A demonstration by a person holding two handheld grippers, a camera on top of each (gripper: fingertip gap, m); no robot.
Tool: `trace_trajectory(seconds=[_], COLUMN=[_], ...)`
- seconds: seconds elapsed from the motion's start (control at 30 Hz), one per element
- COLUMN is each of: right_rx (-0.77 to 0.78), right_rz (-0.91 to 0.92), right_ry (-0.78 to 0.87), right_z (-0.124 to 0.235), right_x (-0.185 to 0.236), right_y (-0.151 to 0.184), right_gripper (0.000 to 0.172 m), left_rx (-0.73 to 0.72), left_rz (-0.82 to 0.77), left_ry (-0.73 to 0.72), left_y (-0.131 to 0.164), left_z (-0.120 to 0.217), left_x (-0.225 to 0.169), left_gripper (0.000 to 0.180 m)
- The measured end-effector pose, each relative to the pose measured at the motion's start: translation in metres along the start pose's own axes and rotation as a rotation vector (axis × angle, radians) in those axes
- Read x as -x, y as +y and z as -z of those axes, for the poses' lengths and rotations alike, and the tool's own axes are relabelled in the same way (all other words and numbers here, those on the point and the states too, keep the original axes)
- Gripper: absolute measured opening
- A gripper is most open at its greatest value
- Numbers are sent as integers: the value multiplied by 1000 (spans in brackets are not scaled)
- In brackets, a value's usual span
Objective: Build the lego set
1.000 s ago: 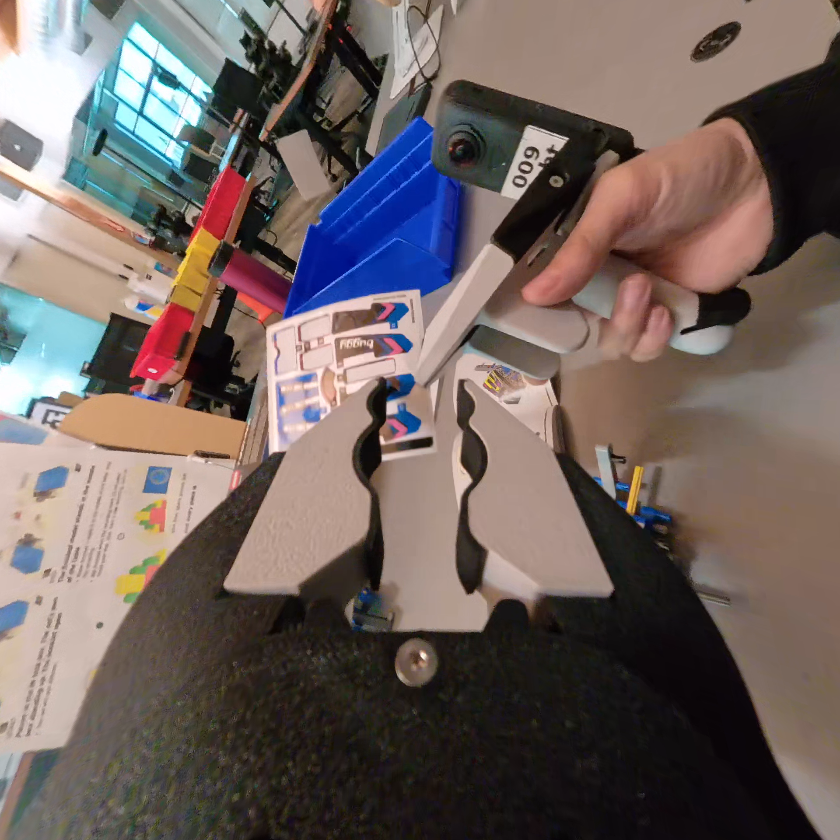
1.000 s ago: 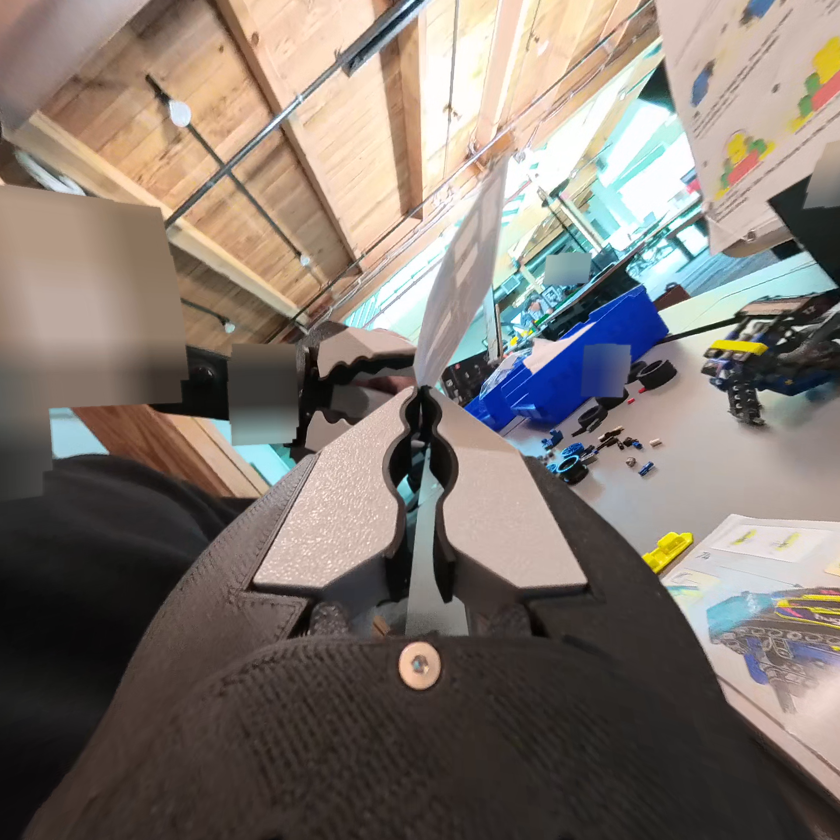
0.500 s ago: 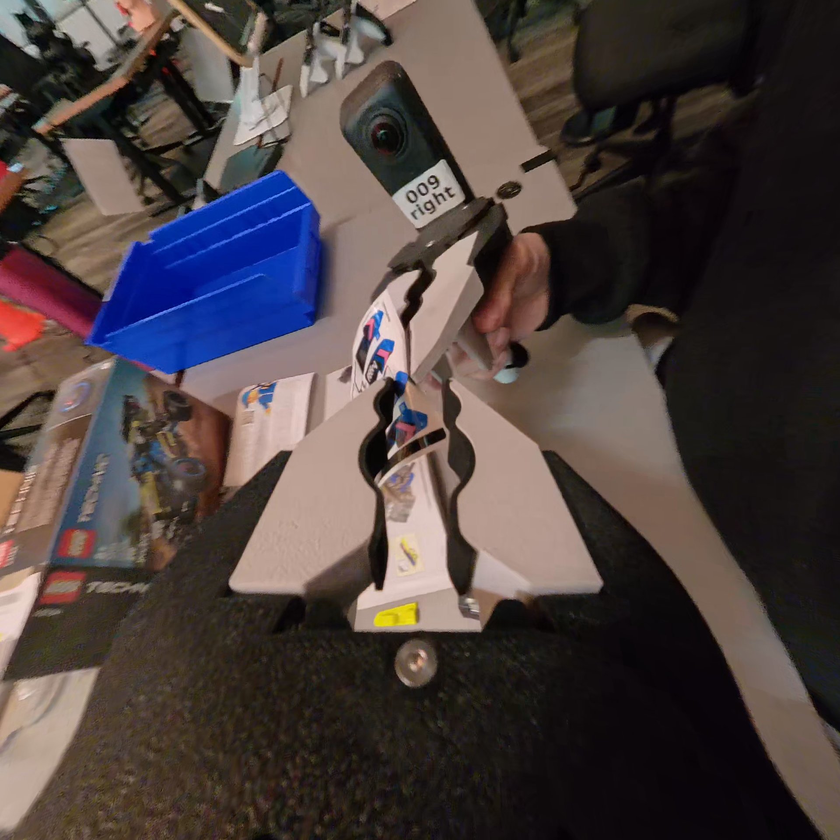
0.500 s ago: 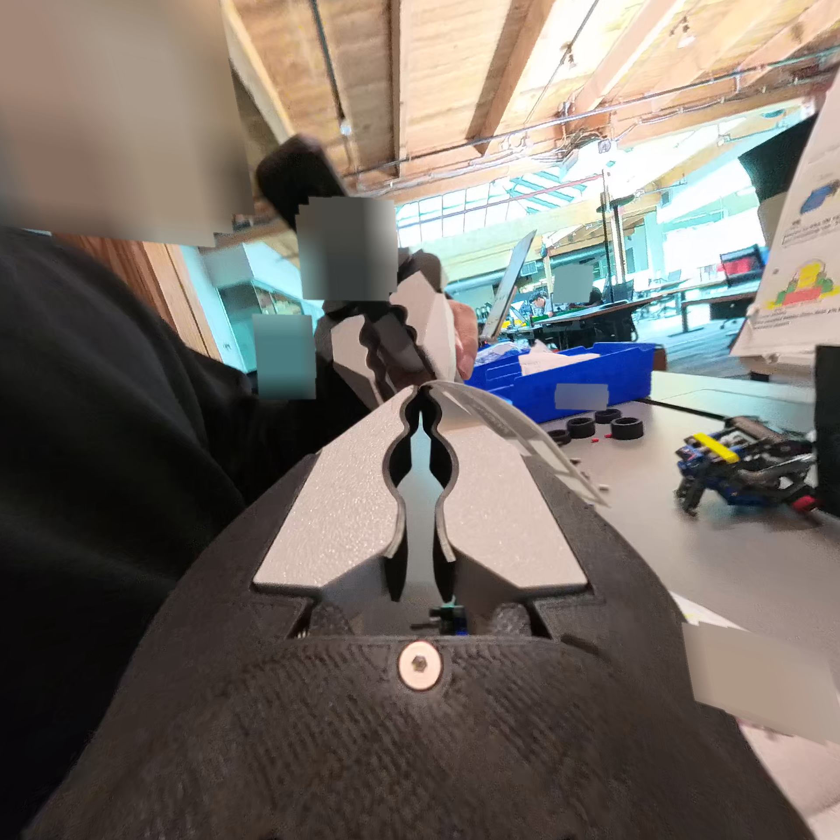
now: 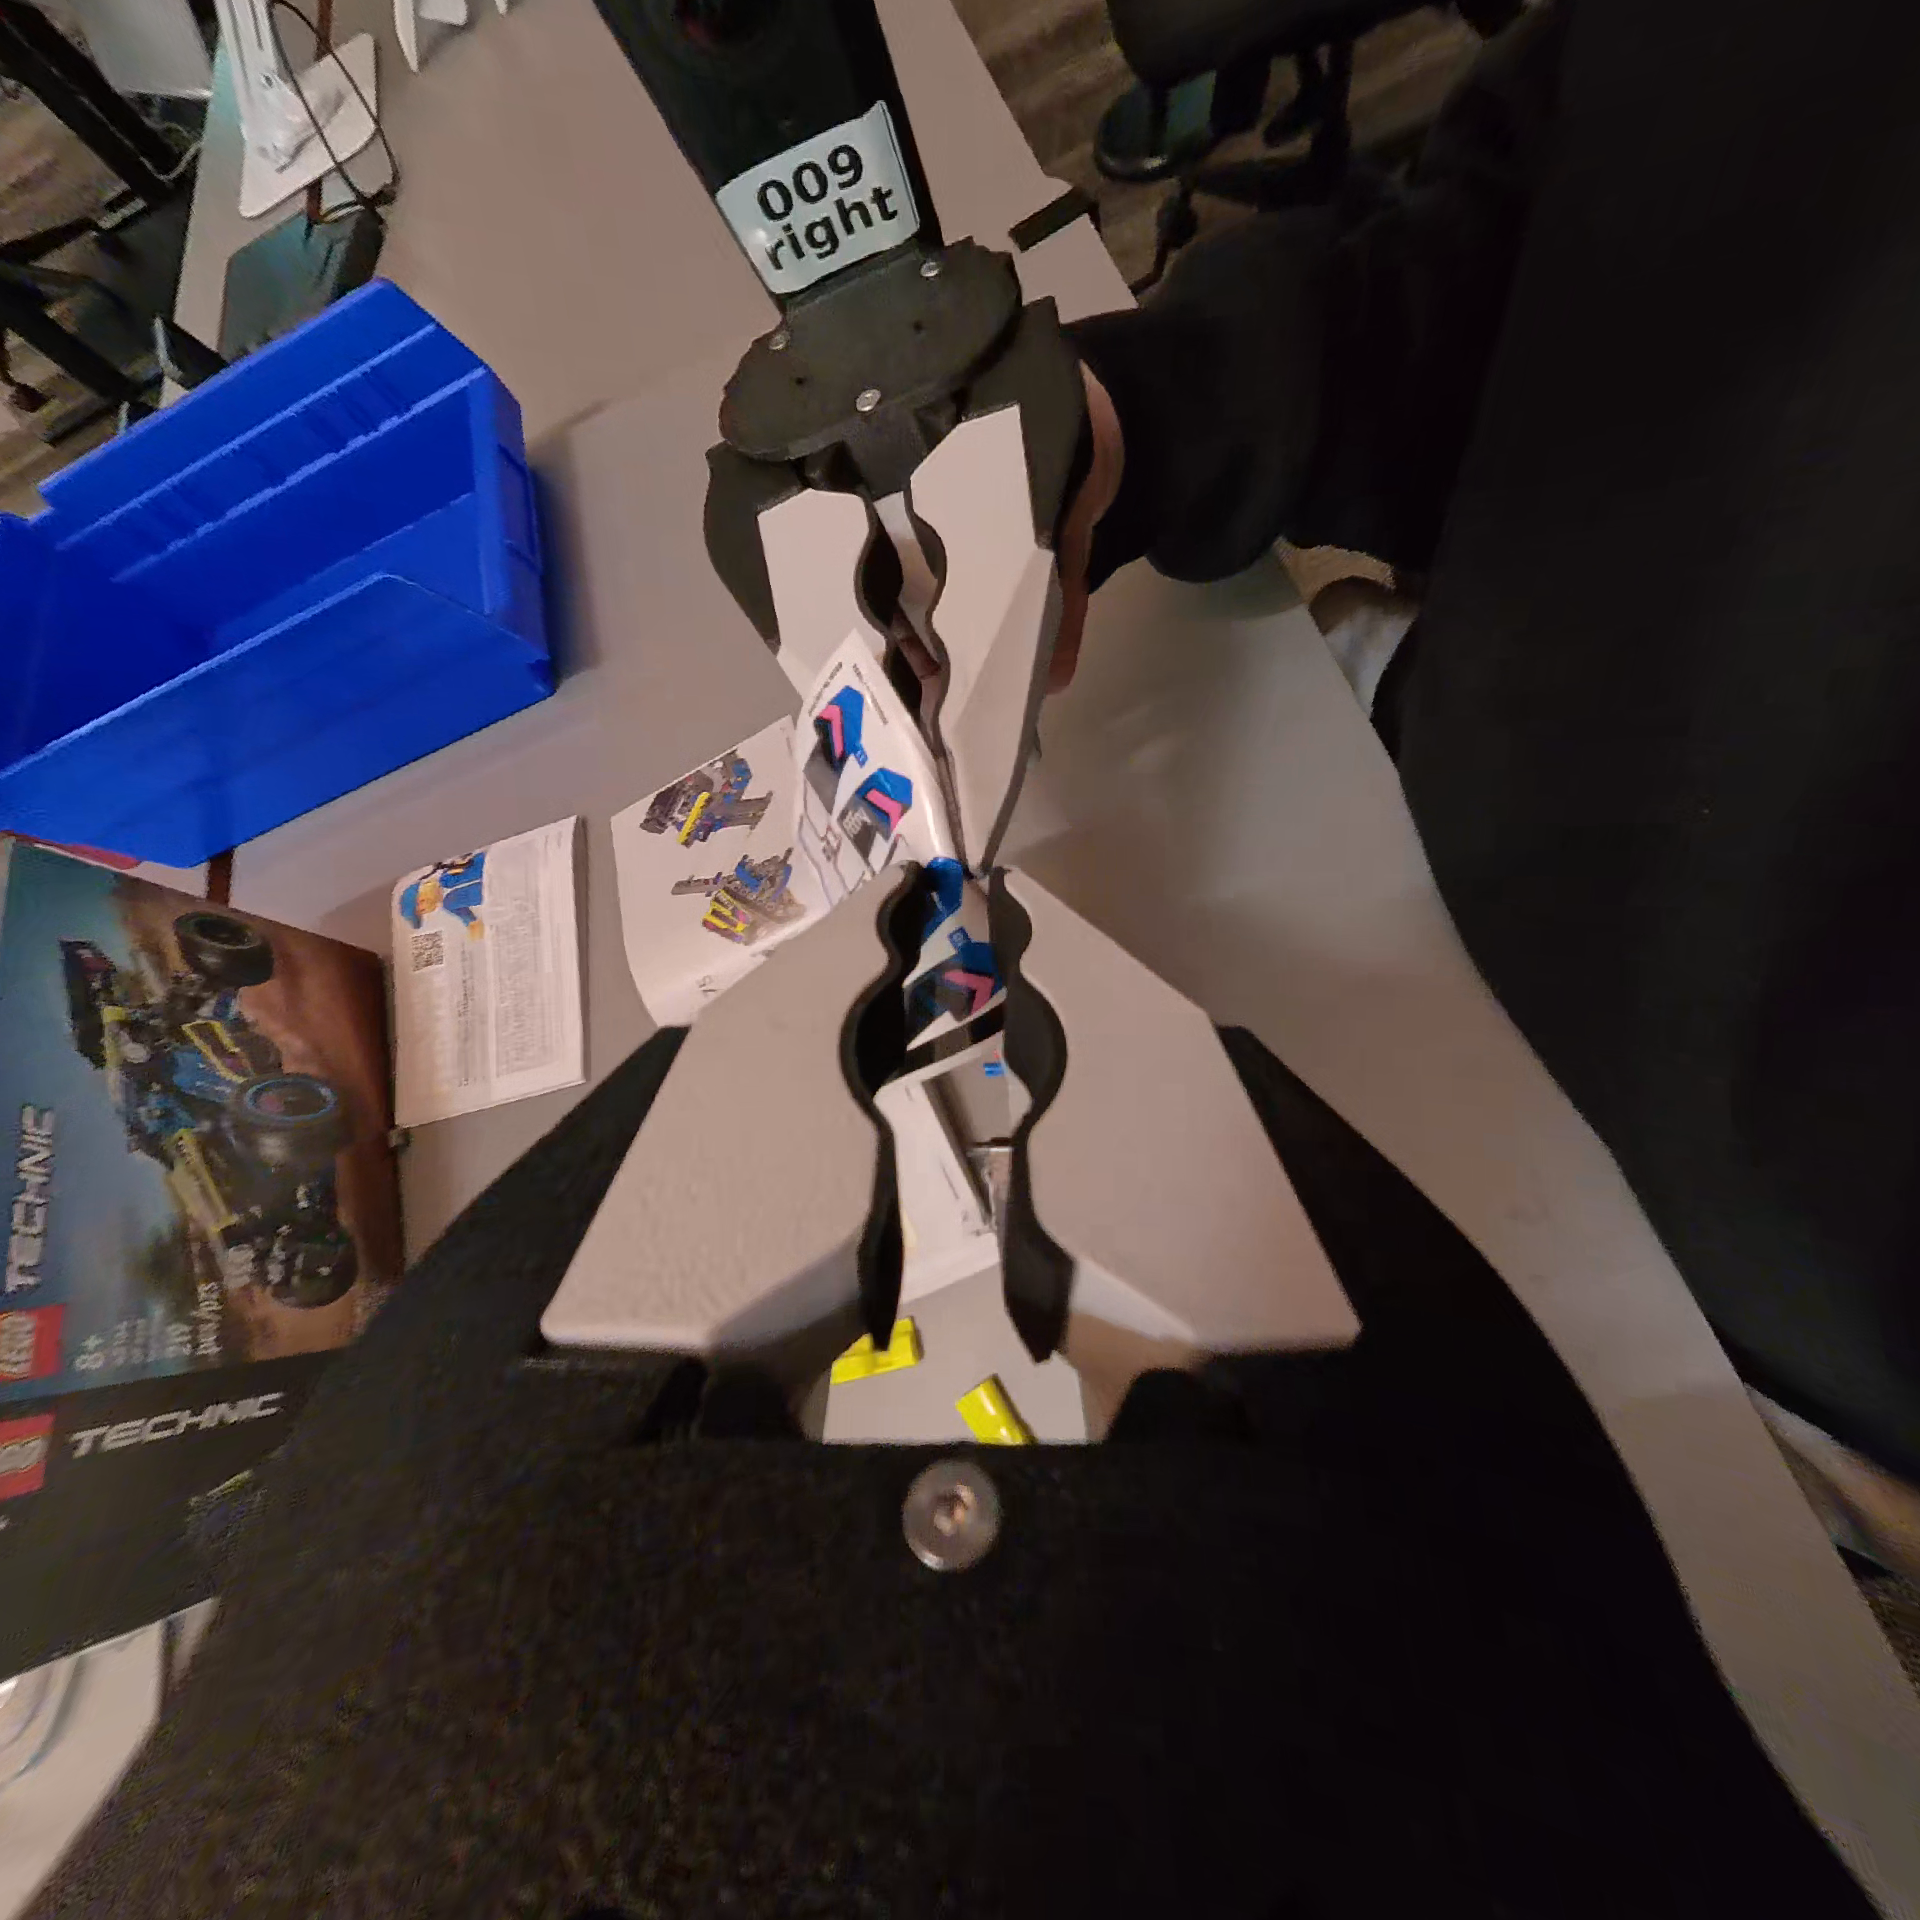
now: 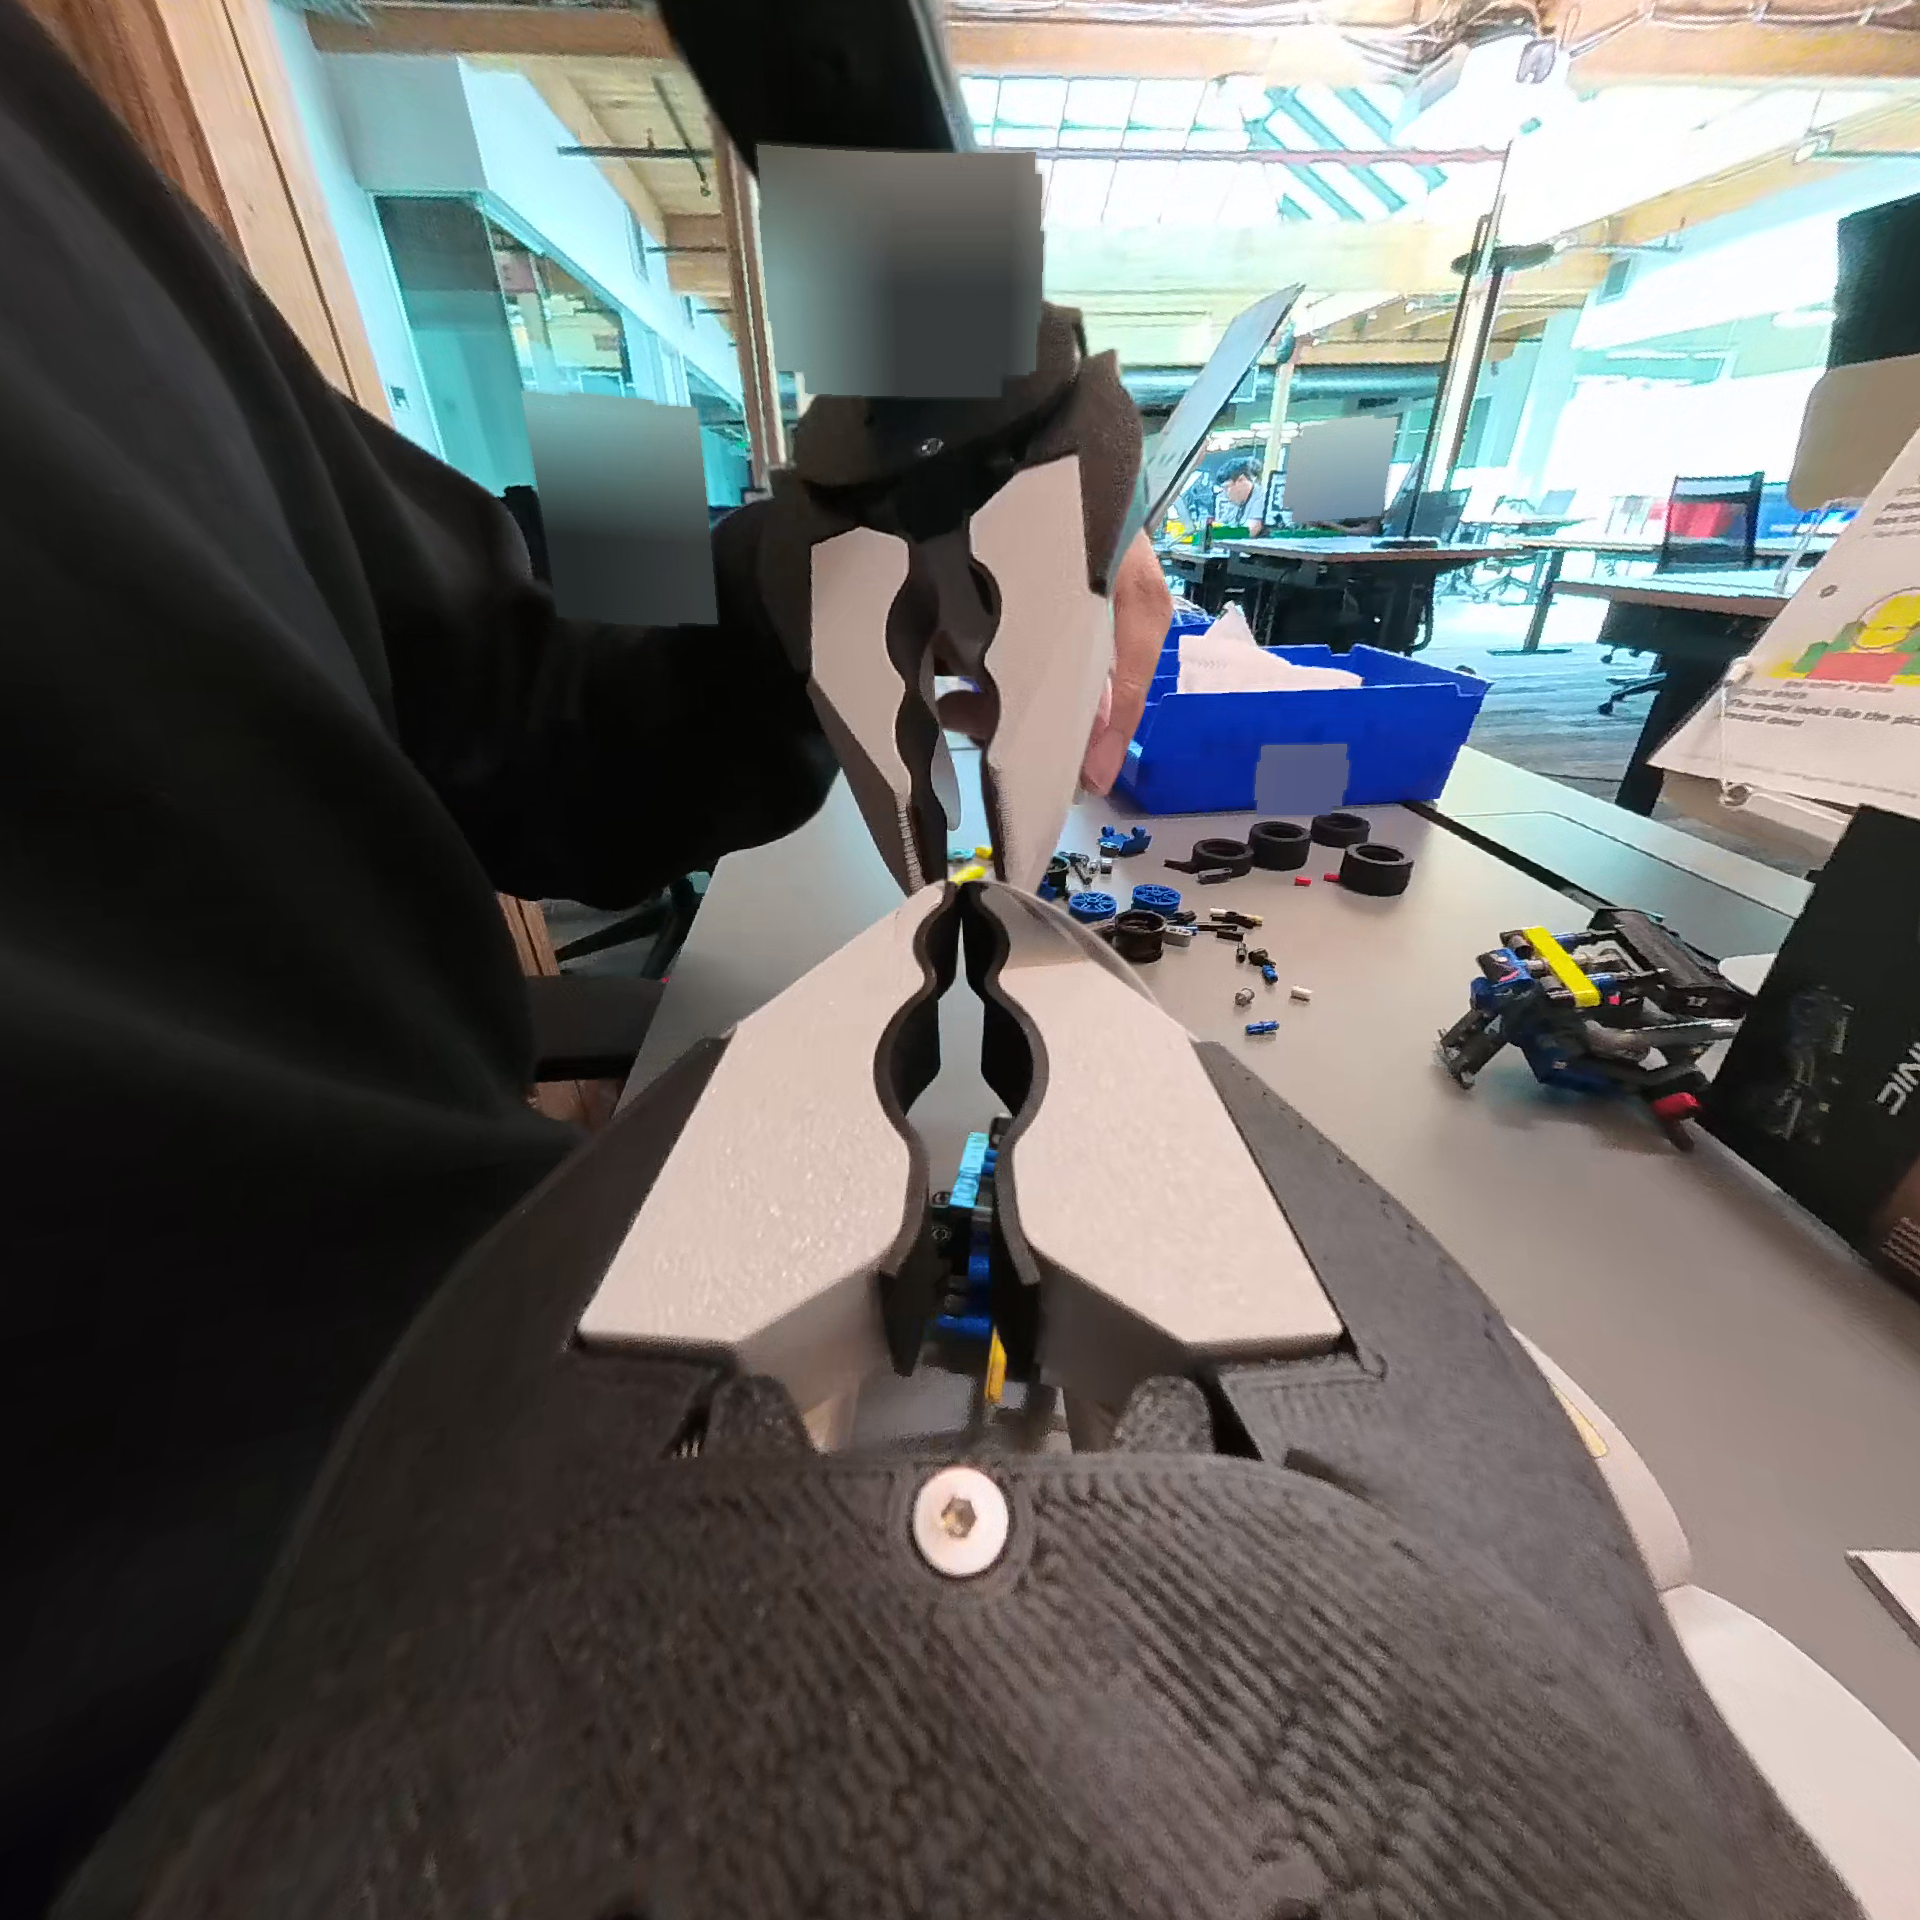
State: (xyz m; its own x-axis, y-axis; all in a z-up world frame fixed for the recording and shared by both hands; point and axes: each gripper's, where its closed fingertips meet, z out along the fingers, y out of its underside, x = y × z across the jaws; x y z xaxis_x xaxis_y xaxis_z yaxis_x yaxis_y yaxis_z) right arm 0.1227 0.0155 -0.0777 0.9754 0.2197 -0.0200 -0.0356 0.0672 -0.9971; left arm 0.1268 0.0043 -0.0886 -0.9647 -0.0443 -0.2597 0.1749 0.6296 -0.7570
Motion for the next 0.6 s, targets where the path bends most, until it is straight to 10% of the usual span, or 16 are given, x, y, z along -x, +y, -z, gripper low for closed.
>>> trace_trajectory(seconds=[0.6], right_rx=[-151], right_rz=[-145], right_ry=[-157], right_z=[4], right_x=[18], right_y=[-13], right_gripper=[0], left_rx=[-382], left_rz=[311], left_ry=[259], left_y=[-19], left_z=[8], left_x=[-13], left_gripper=[6])
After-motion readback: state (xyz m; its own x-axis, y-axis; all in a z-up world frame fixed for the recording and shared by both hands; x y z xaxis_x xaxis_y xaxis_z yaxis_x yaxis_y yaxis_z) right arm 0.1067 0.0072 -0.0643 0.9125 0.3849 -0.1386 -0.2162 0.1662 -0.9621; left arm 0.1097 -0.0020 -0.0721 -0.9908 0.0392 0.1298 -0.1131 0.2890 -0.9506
